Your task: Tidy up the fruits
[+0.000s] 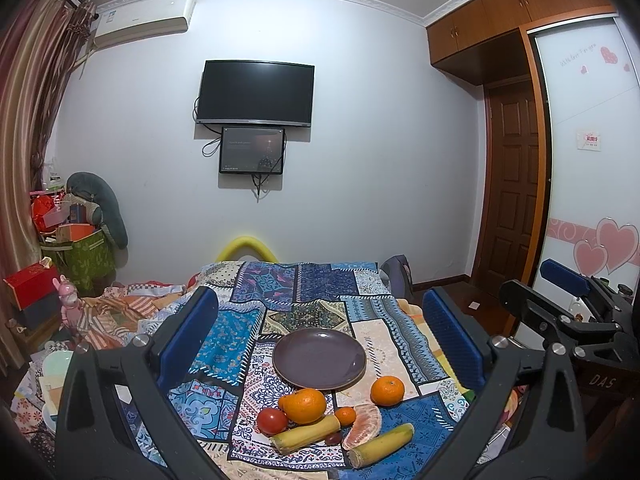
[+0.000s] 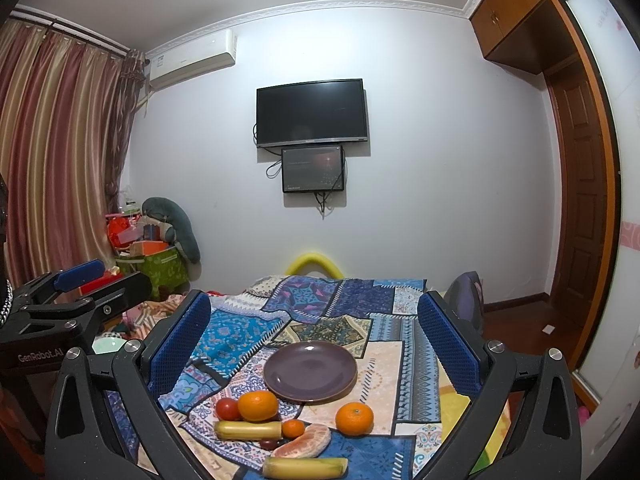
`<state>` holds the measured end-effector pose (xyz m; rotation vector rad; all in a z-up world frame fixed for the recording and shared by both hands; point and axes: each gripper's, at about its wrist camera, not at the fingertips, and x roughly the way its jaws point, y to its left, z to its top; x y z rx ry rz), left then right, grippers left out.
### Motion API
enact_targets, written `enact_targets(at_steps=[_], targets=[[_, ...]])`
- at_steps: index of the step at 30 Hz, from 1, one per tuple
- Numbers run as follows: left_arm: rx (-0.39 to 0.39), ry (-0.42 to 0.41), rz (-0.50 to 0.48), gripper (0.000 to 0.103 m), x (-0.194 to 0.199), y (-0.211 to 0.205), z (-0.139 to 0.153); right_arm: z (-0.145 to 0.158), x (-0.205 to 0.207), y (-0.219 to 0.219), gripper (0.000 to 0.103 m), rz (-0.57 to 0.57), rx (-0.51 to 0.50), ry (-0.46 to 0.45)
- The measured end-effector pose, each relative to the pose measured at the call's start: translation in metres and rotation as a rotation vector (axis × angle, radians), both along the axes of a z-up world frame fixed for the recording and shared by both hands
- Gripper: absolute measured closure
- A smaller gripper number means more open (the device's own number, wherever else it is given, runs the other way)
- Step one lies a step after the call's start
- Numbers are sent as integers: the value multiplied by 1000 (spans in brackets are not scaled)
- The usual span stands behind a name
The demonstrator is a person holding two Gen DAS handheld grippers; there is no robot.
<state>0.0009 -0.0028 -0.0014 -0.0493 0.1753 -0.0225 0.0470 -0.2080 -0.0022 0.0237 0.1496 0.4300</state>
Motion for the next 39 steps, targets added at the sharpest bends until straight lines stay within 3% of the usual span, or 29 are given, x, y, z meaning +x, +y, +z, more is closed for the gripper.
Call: enact_targets(at_steps=[11,16,22,27,39], targets=[[9,12,1,0,7,2,-5,-8,10,5,0,-12,-17,36],[15,61,-1,0,26,4,-17,-18,19,4,0,6,-19,65],[13,182,0,1,65,18,-40,-38,39,4,0,-22,-84,114],[32,312,-2,12,100,25,-70,-57,61,2,0,-8,-116,190],[44,545,-77,13,156,26,-132,-108,114,-3,0,-3,-185,418]])
